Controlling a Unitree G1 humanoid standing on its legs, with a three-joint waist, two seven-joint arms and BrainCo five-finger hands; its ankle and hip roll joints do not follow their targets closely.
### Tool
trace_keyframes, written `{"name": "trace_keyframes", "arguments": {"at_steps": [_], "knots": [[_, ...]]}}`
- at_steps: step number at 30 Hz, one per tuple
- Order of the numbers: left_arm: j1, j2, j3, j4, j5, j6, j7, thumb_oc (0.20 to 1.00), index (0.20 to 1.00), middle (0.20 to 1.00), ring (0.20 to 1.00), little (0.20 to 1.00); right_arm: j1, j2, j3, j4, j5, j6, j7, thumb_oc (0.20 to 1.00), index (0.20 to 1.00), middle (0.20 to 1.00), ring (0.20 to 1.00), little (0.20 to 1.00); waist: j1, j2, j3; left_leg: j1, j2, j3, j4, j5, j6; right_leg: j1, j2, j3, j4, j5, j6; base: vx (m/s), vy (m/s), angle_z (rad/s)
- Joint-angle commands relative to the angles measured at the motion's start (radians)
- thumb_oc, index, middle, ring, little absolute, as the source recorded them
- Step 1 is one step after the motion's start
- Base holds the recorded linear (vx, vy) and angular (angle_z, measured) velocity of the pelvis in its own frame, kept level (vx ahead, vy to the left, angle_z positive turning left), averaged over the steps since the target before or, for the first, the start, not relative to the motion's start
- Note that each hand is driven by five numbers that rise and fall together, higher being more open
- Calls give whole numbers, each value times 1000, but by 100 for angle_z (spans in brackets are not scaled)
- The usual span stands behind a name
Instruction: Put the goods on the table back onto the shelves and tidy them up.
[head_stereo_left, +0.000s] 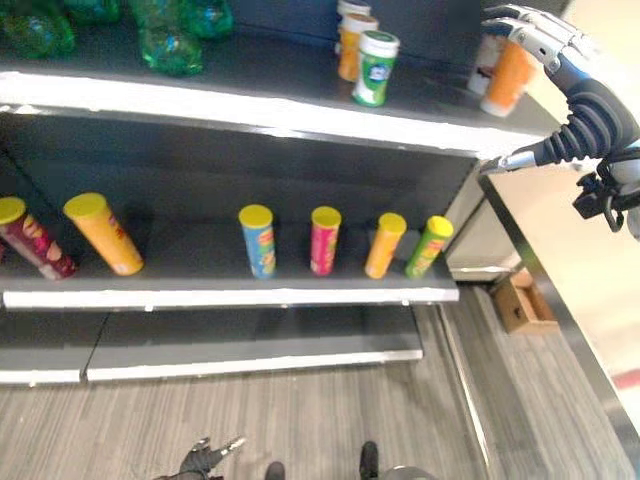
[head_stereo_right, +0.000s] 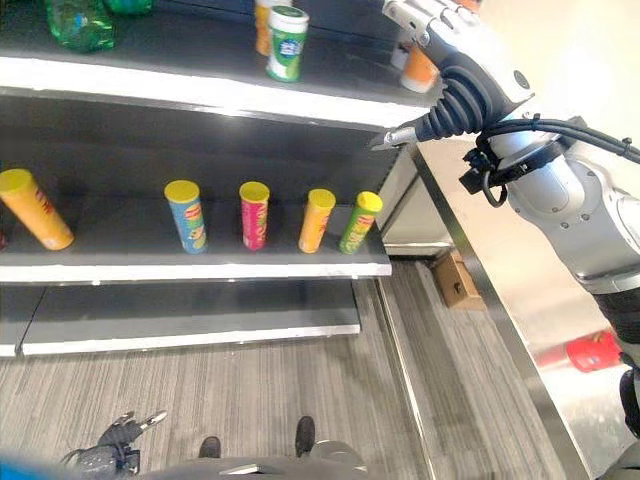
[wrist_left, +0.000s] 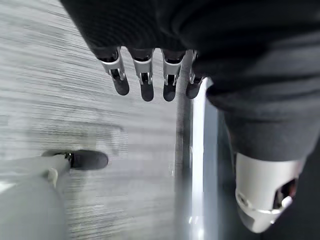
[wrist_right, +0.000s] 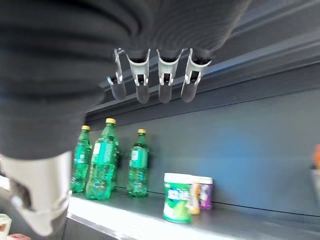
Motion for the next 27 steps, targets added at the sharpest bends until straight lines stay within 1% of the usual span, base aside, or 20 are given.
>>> {"name": "trace_keyframes", "arguments": {"at_steps": [1, 2, 3, 4, 5, 7, 8, 10, 11, 12, 13, 14, 15, 16, 18, 21, 24, 25, 26, 27], "knots": [[-35, 50, -9, 35, 29, -20, 14, 1000, 1000, 1000, 1000, 1000, -108, -57, 35, -14, 18, -6, -14, 1000, 1000, 1000, 1000, 1000, 29, -19, 35, 65, 8, 9, -3, -115, 26, -95, -65, 31, 97, 3, 111, -247, 75, -82], [-41, 50, -12, 39, 36, -18, 12, 1000, 1000, 1000, 1000, 1000, -87, -49, 25, -19, 17, -17, -17, 1000, 1000, 1000, 1000, 1000, 41, -11, 49, 67, 18, 48, -3, -114, 30, -117, -76, -4, 124, -1, 116, -172, 35, -74], [-42, 51, -13, 39, 36, -18, 12, 1000, 1000, 1000, 1000, 1000, -84, -49, 21, -20, 17, -17, -17, 1000, 1000, 1000, 1000, 1000, 44, -14, 48, 64, 16, 49, -3, -111, 30, -121, -78, -2, 124, 3, 116, -210, -20, -101], [-37, 53, 3, 36, 36, -12, 5, 1000, 1000, 1000, 1000, 1000, -37, -58, -22, -40, 19, -16, -21, 1000, 1000, 1000, 1000, 1000, 35, -11, 52, 57, 23, 75, -3, -102, 30, -115, -95, -48, 141, -1, 111, -94, -28, -123], [-38, 57, -1, 36, 37, -12, 5, 1000, 1000, 1000, 1000, 1000, -21, -58, -38, -45, 19, -15, -20, 1000, 1000, 1000, 1000, 1000, 40, -13, 54, 60, 24, 76, -3, -103, 30, -114, -94, -47, 143, -2, 112, -183, -45, -98], [-29, 59, 19, 47, 37, -6, -2, 1000, 1000, 1000, 1000, 1000, 42, -45, -93, -44, 26, -21, -22, 1000, 1000, 1000, 1000, 1000, 52, 8, 57, 53, 53, 131, -3, -92, 30, -73, -141, -118, 177, -36, 87, -195, -30, -47], [-31, 61, 17, 47, 37, -6, -2, 1000, 1000, 1000, 1000, 1000, 50, -45, -102, -46, 26, -21, -22, 1000, 1000, 1000, 1000, 1000, 55, 5, 57, 51, 51, 132, -3, -88, 30, -76, -143, -117, 175, -32, 87, -195, -78, -84], [-6, 63, 41, 57, 37, -2, -12, 1000, 1000, 1000, 1000, 1000, 102, -36, -146, -36, 26, -16, -15, 1000, 1000, 1000, 1000, 1000, 65, 10, 31, 36, 80, 190, -3, -76, 24, -29, -217, -155, 180, -3, 101, -127, -119, -86], [-4, 64, 40, 57, 37, -2, -12, 1000, 1000, 1000, 1000, 1000, 109, -35, -151, -38, 27, -16, -15, 1000, 1000, 1000, 1000, 1000, 70, 9, 30, 38, 79, 193, -3, -78, 24, -29, -217, -151, 179, -3, 103, -40, -171, -70], [11, 63, 55, 57, 36, -3, -16, 1000, 1000, 1000, 1000, 1000, 144, -41, -178, -20, 23, -11, -17, 1000, 1000, 1000, 1000, 1000, 74, 5, 12, 27, 95, 217, 0, -75, 14, 5, -260, -164, 167, 42, 117, -9, -110, -73], [12, 65, 54, 56, 36, -3, -16, 1000, 1000, 1000, 1000, 1000, 151, -41, -185, -22, 23, -11, -17, 1000, 1000, 1000, 1000, 1000, 77, 4, 11, 27, 93, 218, 0, -75, 14, 7, -261, -164, 163, 45, 118, -32, -266, -85], [15, 64, 60, 55, 32, -3, -20, 1000, 1000, 1000, 1000, 1000, 192, -42, -221, -6, 15, -7, -23, 1000, 1000, 1000, 1000, 1000, 80, -2, 5, 25, 111, 239, 1, -73, 0, 15, -296, -178, 136, 96, 137, -17, -147, -72], [15, 65, 59, 55, 32, -3, -20, 1000, 1000, 1000, 1000, 1000, 198, -41, -226, -8, 15, -7, -23, 1000, 1000, 1000, 1000, 1000, 82, -2, 5, 25, 111, 240, 1, -73, 0, 16, -296, -178, 134, 97, 137, 31, -328, -63], [19, 60, 80, 54, 26, -4, -15, 1000, 1000, 1000, 1000, 1000, 266, -43, -284, -6, 0, 5, -26, 1000, 1000, 1000, 1000, 1000, 72, -13, -10, 21, 129, 251, 3, -70, -15, 24, -289, -175, 88, 124, 147, 87, -269, -40], [9, 66, 74, 55, 25, -5, -14, 1000, 1000, 1000, 1000, 1000, 307, -38, -326, -15, 5, 6, -25, 1000, 1000, 1000, 1000, 1000, 76, -20, -20, 24, 140, 258, 5, -65, -29, 42, -276, -178, 55, 130, 147, 91, -257, -39], [-4, 57, 65, 48, 16, -10, -11, 1000, 1000, 1000, 1000, 1000, 376, -33, -390, -27, 17, 3, -26, 1000, 1000, 1000, 1000, 1000, 77, -25, -29, 29, 183, 255, 2, -52, -66, 71, -221, -209, 1, 41, 147, 99, -219, -21], [-12, 51, 61, 45, 10, -10, -9, 1000, 1000, 1000, 1000, 1000, 392, -37, -410, -32, 23, -3, -31, 1000, 1000, 1000, 1000, 1000, 72, -21, -28, 29, 199, 247, 0, -45, -78, 79, -201, -216, -10, 11, 147, 73, -177, -6], [-13, 38, 58, 28, -13, -13, -8, 1000, 1000, 1000, 1000, 1000, 423, -42, -443, -32, 38, -10, -40, 1000, 1000, 1000, 1000, 1000, 59, -1, -31, 16, 236, 238, -2, -16, -103, 82, -161, -225, -24, -33, 134, 49, -197, 4], [-13, 38, 57, 28, -14, -13, -7, 1000, 1000, 1000, 1000, 1000, 425, -43, -446, -33, 38, -10, -40, 1000, 1000, 1000, 1000, 1000, 59, 2, -31, 15, 239, 237, -2, -16, -104, 82, -159, -226, -24, -34, 133, 69, -285, 14], [-20, 32, 45, 22, -20, -14, -8, 1000, 1000, 1000, 1000, 1000, 428, -38, -451, -25, 65, -15, -42, 1000, 1000, 1000, 1000, 1000, 54, 18, -28, 7, 260, 231, -1, 3, -116, 82, -135, -226, -24, -60, 115, 42, -171, 14]]}}
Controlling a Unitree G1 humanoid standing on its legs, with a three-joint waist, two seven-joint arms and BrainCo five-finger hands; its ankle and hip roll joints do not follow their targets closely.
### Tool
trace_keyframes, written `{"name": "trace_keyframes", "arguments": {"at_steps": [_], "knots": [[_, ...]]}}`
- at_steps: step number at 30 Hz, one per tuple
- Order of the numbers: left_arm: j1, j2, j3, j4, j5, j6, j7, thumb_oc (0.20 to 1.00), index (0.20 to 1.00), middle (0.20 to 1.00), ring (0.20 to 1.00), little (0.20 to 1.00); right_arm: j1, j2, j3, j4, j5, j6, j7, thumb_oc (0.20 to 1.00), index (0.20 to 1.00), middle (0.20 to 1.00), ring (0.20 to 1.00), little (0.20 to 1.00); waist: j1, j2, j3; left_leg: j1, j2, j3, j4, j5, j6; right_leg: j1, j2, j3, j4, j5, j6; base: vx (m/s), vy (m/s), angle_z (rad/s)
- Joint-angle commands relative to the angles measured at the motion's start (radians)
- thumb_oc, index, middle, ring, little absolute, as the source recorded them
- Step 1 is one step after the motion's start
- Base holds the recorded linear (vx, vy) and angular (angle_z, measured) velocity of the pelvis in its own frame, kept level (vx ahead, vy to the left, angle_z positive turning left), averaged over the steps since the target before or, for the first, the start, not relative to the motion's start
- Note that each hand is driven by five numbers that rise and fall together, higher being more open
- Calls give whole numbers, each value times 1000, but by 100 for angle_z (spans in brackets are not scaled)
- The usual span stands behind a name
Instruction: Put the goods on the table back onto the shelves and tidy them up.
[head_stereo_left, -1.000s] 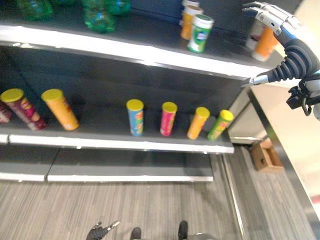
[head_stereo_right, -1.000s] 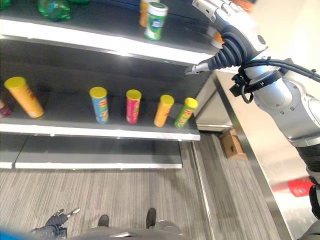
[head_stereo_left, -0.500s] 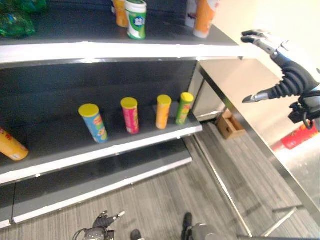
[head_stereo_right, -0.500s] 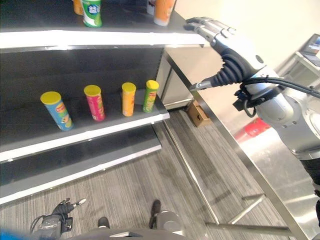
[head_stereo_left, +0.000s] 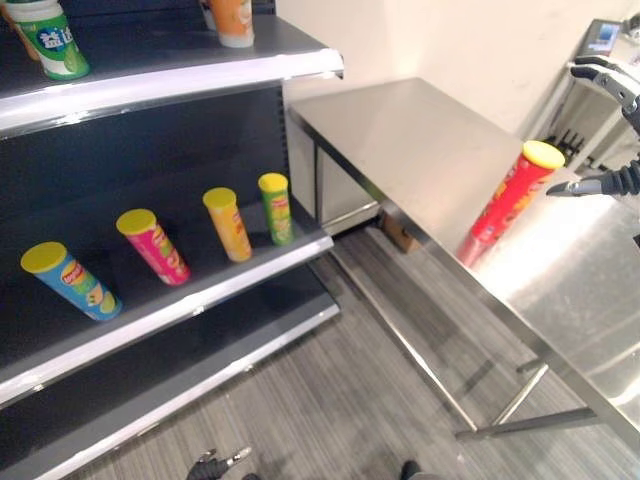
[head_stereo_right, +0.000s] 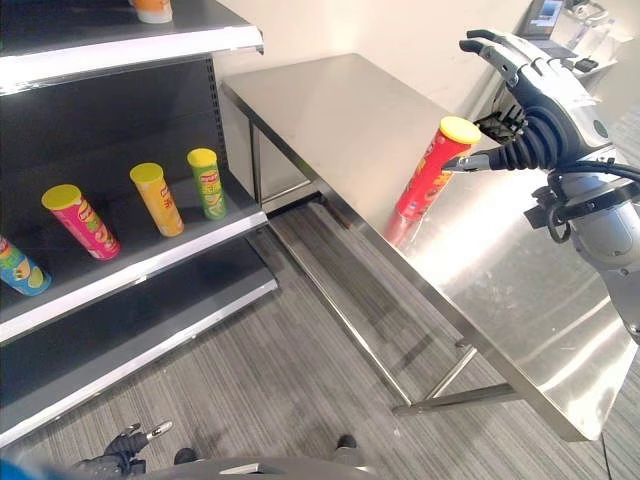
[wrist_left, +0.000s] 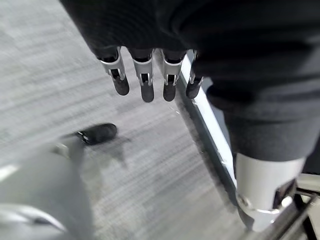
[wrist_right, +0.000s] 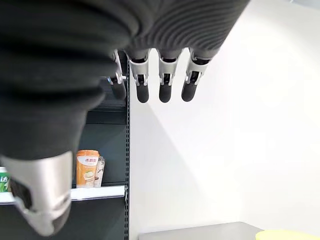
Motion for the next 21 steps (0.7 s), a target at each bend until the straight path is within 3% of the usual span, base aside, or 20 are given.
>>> {"name": "trace_keyframes", "arguments": {"at_steps": [1, 5, 8, 10, 12, 13, 15, 16, 20, 21], "knots": [[-51, 61, -13, 17, -23, -29, 7, 1000, 1000, 1000, 1000, 1000, -50, -18, -49, -19, 88, -23, -52, 1000, 1000, 1000, 1000, 1000, 42, -27, -18, 9, 41, -115, 0, -75, -5, -56, 5, 30, 16, -22, -5, 55, -215, 13], [-26, 49, -11, 14, -31, -27, 0, 1000, 1000, 1000, 1000, 1000, -45, -19, -59, 7, 127, -36, -59, 1000, 1000, 1000, 1000, 1000, 35, 16, -9, 12, 94, -113, 16, -43, -28, -47, 60, 35, 16, -73, -39, 44, -168, 1], [-22, 45, -10, 15, -35, -26, -2, 1000, 1000, 1000, 1000, 1000, -47, -13, -60, 12, 131, -37, -61, 1000, 1000, 1000, 1000, 1000, 35, 27, 0, 11, 112, -121, 29, -29, -34, -41, 81, 34, 16, -86, -55, 21, -147, -3], [7, 40, 10, -4, -60, -23, -9, 1000, 1000, 1000, 1000, 1000, -22, -4, -61, 52, 125, -28, -58, 1000, 1000, 1000, 1000, 1000, 40, 48, 23, -7, 155, -150, 124, 18, -37, -22, 128, 40, 16, -120, -92, 85, -301, -1], [7, 41, 9, -5, -61, -22, -9, 1000, 1000, 1000, 1000, 1000, -21, -4, -62, 52, 125, -29, -58, 1000, 1000, 1000, 1000, 1000, 37, 51, 25, -12, 159, -156, 130, 17, -39, -21, 132, 36, 16, -121, -94, 31, -155, -3], [2, 42, 11, -17, -70, -23, -4, 1000, 1000, 1000, 1000, 1000, -11, -7, -57, 64, 119, -24, -56, 1000, 1000, 1000, 1000, 1000, 46, 49, 45, -34, 154, -189, 172, 43, -29, -18, 142, 44, 16, -125, -106, 14, -149, -6], [-4, 45, 13, -23, -81, -25, 2, 1000, 1000, 1000, 1000, 1000, -18, -11, -51, 75, 120, -20, -59, 1000, 1000, 1000, 1000, 1000, 52, 47, 58, -53, 137, -231, 196, 45, -21, -19, 140, 44, 16, -126, -111, 2, -142, -6], [-13, 40, 8, -37, -104, -29, 2, 1000, 1000, 1000, 1000, 1000, -53, -9, -17, 83, 118, -16, -57, 1000, 1000, 1000, 1000, 1000, 77, 33, 73, -122, 39, -349, 200, -27, 14, -25, 141, 61, 16, -132, -115, 20, -148, -17], [-30, 39, 10, -26, -133, -37, 6, 1000, 1000, 1000, 1000, 1000, -95, -9, 15, 101, 123, -19, -59, 1000, 1000, 1000, 1000, 1000, 92, 34, 72, -149, -19, -403, 138, -53, 22, -31, 153, 80, 16, -133, -116, 66, -34, -25], [-30, 37, 1, -26, -135, -39, 6, 1000, 1000, 1000, 1000, 1000, -127, -3, 39, 112, 125, -20, -63, 1000, 1000, 1000, 1000, 1000, 111, 42, 78, -198, -54, -442, 96, -20, 28, -35, 159, 93, 16, -136, -115, 79, 64, -20]]}}
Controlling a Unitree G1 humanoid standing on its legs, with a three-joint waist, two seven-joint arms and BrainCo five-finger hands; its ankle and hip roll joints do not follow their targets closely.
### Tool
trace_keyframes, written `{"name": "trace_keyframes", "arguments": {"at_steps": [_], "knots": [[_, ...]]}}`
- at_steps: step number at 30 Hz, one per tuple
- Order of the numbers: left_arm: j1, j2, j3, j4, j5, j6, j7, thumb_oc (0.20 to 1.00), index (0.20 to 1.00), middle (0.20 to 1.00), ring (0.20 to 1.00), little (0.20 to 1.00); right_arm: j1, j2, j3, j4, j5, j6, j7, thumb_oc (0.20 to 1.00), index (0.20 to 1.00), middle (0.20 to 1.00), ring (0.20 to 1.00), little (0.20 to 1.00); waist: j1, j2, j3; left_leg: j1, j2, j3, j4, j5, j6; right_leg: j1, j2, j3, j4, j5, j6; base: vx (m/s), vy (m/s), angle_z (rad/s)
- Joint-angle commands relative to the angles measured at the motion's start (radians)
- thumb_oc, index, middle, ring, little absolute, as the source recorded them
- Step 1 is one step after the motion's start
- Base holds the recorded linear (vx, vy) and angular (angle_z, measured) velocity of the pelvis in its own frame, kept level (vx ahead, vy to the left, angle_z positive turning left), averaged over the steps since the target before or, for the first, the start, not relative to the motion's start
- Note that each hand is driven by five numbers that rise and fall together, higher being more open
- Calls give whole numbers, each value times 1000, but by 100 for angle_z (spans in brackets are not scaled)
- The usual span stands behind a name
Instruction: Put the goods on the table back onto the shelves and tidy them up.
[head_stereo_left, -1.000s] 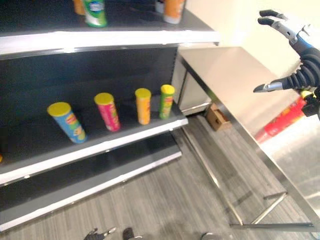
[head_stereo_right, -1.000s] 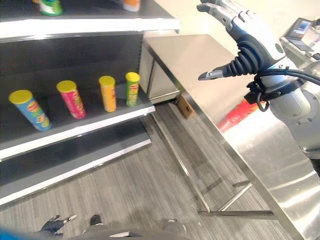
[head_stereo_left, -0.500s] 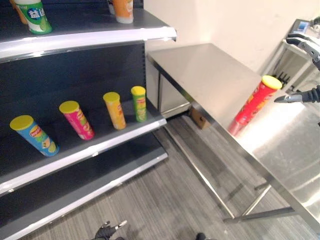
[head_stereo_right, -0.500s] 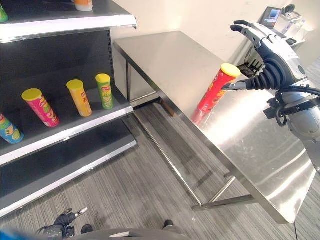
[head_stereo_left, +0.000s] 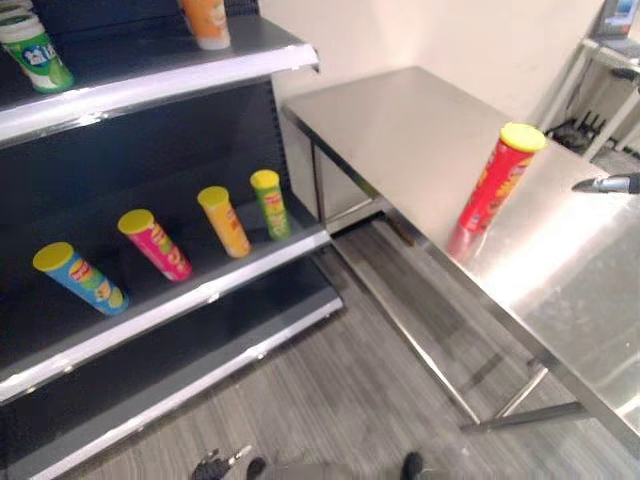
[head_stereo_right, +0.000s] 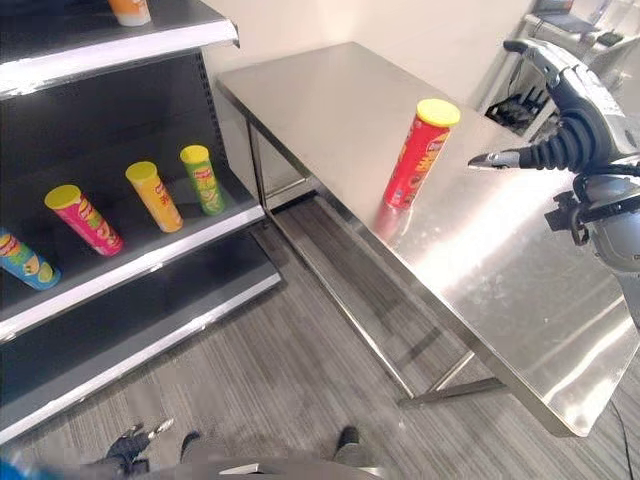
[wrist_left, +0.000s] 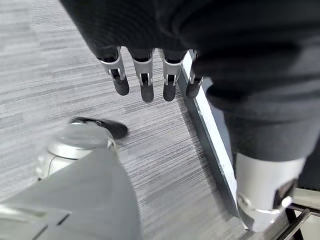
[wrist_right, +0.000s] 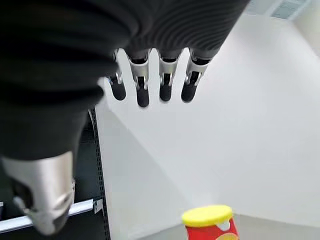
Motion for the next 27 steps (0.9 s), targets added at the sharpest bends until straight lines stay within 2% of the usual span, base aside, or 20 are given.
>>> {"name": "trace_keyframes", "arguments": {"at_steps": [1, 4, 6, 8, 11, 13, 15, 16, 18, 19, 22, 23, 27], "knots": [[-35, 71, -3, -21, -46, -31, 6, 1000, 1000, 1000, 1000, 1000, -104, 11, 44, 16, 39, -19, -33, 1000, 1000, 1000, 1000, 1000, 62, -51, 18, -39, -28, -49, -95, -10, 74, 6, 95, 15, 17, -114, -14, 107, 62, -18], [-31, 77, 0, -28, -41, -30, 4, 1000, 1000, 1000, 1000, 1000, -112, 15, 40, 30, 17, -5, -56, 1000, 1000, 1000, 1000, 1000, 83, -48, 35, -106, -78, -47, -129, 15, 77, 25, 109, 33, 17, -135, -19, 108, 60, -33], [-25, 74, 6, -24, -48, -30, 2, 1000, 1000, 1000, 1000, 1000, -110, 21, 43, 28, 5, -2, -47, 1000, 1000, 1000, 1000, 1000, 86, -43, 27, -77, -73, -34, -153, 1, 81, 34, 114, 47, 17, -140, -15, 117, 148, -15], [-27, 70, 11, -15, -40, -26, 7, 1000, 1000, 1000, 1000, 1000, -90, 52, 26, 17, -8, 4, -51, 1000, 1000, 1000, 1000, 1000, 81, -36, 13, -41, -76, -50, -156, 20, 81, 55, 116, 59, 17, -142, -15, 159, 202, -32], [-33, 78, 7, 0, -13, -26, 12, 1000, 1000, 1000, 1000, 1000, -90, 101, 28, 23, -17, 10, -58, 1000, 1000, 1000, 1000, 1000, 72, -57, -29, 15, -86, -13, -169, 11, 96, 62, 82, 72, 17, -129, 0, 166, 209, -22], [-34, 79, 8, 1, -6, -23, 13, 1000, 1000, 1000, 1000, 1000, -89, 115, 29, 21, -19, 14, -58, 1000, 1000, 1000, 1000, 1000, 74, -64, -34, 28, -89, -1, -172, 5, 101, 64, 75, 80, 17, -125, 3, 100, 95, -38], [-40, 63, 8, 28, 21, -8, 31, 1000, 1000, 1000, 1000, 1000, -103, 147, 41, 28, -28, 26, -73, 1000, 1000, 1000, 1000, 1000, 74, -78, -52, 59, -103, 31, -177, -19, 120, 69, 48, 85, 19, -114, 20, 151, 181, -37], [-5, 71, 29, 46, 57, -24, 31, 1000, 1000, 1000, 1000, 1000, -36, 162, -9, 17, -54, 28, -70, 1000, 1000, 1000, 1000, 1000, 79, -87, -55, 73, -112, 45, -177, -34, 134, 61, 31, 92, 35, -109, 31, 109, 147, -26], [27, 88, 43, 19, 68, -48, 23, 1000, 1000, 1000, 1000, 1000, -17, 166, -45, 23, -57, 35, -85, 1000, 1000, 1000, 1000, 1000, 93, -90, -52, 79, -120, 48, -175, -41, 144, 56, 20, 90, 42, -104, 37, 53, 130, -30], [67, 84, 56, -14, 79, -42, 41, 1000, 1000, 1000, 1000, 1000, 26, 175, -93, 20, -69, 28, -93, 1000, 1000, 1000, 1000, 1000, 102, -88, -49, 80, -133, 50, -172, -53, 157, 45, 3, 84, 59, -99, 48, 40, 175, -20], [84, 80, 38, -54, 87, -42, 39, 1000, 1000, 1000, 1000, 1000, 43, 177, -114, 39, -75, 31, -107, 1000, 1000, 1000, 1000, 1000, 107, -87, -45, 81, -142, 52, -171, -57, 166, 34, -8, 80, 71, -92, 55, 24, 95, -11], [98, 78, 32, -74, 87, -43, 35, 1000, 1000, 1000, 1000, 1000, 74, 181, -142, 58, -72, 37, -107, 1000, 1000, 1000, 1000, 1000, 106, -86, -51, 88, -152, 51, -171, -75, 173, 40, -18, 71, 74, -99, 62, 72, 138, -2], [110, 87, 5, -107, 85, -44, 15, 1000, 1000, 1000, 1000, 1000, 59, 178, -101, 133, -46, 46, -83, 1000, 1000, 1000, 1000, 1000, 113, -84, -47, 95, -169, 48, -168, -90, 187, 36, -34, 59, 99, -96, 75, 34, 102, 6]]}}
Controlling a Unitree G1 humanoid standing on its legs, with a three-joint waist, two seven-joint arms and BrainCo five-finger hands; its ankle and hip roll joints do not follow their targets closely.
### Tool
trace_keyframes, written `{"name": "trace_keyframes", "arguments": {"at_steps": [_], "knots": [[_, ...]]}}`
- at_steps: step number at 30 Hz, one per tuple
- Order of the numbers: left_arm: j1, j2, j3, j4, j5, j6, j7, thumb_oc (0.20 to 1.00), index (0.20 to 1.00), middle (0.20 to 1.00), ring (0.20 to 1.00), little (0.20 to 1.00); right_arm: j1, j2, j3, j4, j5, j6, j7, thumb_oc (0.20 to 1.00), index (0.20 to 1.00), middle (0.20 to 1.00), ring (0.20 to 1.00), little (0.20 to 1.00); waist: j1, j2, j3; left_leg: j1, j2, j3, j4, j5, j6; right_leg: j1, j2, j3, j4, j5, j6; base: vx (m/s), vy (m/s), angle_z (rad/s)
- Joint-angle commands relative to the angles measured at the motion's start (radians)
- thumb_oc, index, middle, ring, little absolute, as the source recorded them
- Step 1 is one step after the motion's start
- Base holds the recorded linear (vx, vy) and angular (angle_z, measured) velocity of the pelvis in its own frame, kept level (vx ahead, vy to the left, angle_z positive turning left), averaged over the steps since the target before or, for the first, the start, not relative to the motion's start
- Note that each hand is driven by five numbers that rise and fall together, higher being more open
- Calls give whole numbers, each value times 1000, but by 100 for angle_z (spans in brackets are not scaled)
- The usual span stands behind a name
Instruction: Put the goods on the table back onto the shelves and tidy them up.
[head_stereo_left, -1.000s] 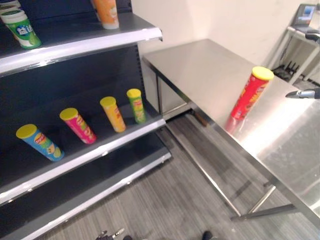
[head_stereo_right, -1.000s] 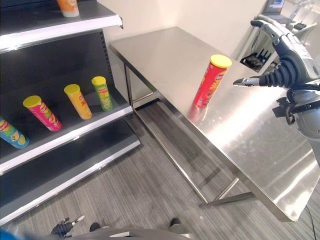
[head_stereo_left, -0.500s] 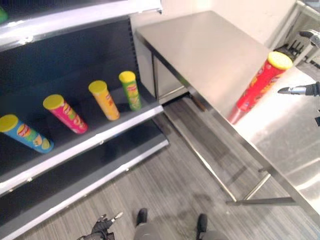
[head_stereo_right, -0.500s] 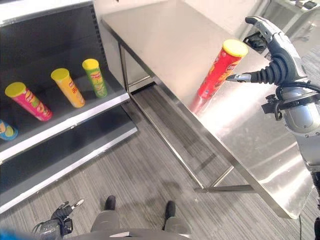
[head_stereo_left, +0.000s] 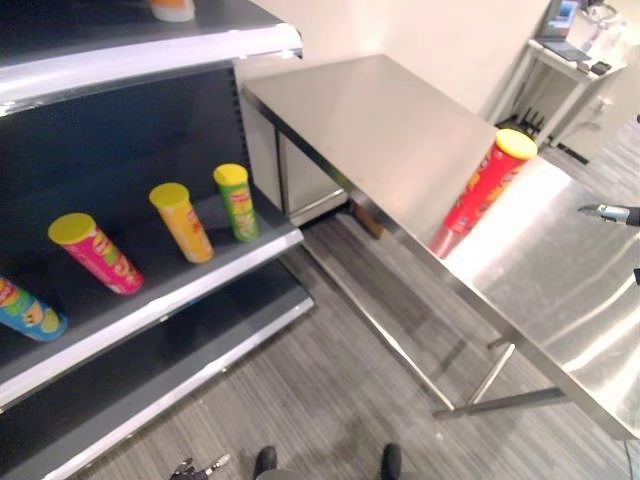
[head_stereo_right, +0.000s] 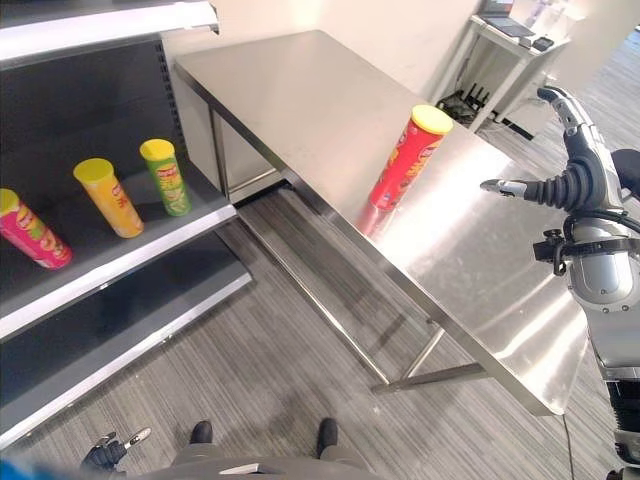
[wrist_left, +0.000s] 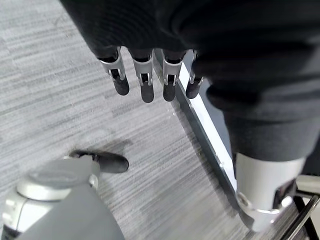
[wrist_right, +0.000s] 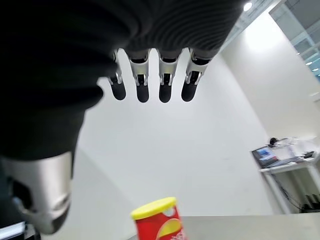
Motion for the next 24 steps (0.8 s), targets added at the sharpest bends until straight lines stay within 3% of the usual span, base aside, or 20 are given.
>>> {"name": "trace_keyframes", "arguments": {"at_steps": [1, 9, 15, 24], "knots": [[-14, 18, -55, -18, 19, -20, -22, 1000, 1000, 1000, 1000, 1000, -95, -76, -1, 72, 18, 2, -11, 1000, 1000, 1000, 1000, 1000, 37, 54, -1, -61, -60, -64, 3, 2, 89, 91, 10, -99, 98, -147, 63, 4, 81, 2], [-19, 25, -98, -36, -5, -21, -32, 1000, 1000, 1000, 1000, 1000, -272, -99, 196, 315, 69, 27, 0, 1000, 1000, 1000, 1000, 1000, 57, 50, 3, -58, -78, -74, 4, -2, 95, 95, -8, -125, 112, -137, 72, 0, 23, 0], [-14, 23, -114, -28, -16, -19, -32, 1000, 1000, 1000, 1000, 1000, -356, -100, 258, 464, 112, 36, -7, 1000, 1000, 1000, 1000, 1000, 76, 57, 5, -70, -81, -91, 4, 7, 87, 111, -12, -155, 107, -142, 70, -1, -15, 12], [0, 2, -150, -13, -4, -12, -45, 1000, 1000, 1000, 1000, 1000, -468, -85, 366, 528, 121, 49, 3, 1000, 1000, 1000, 1000, 1000, 88, 72, 5, -67, -76, -106, 1, 11, 77, 134, -5, -179, 81, -150, 60, 10, -33, 10]]}}
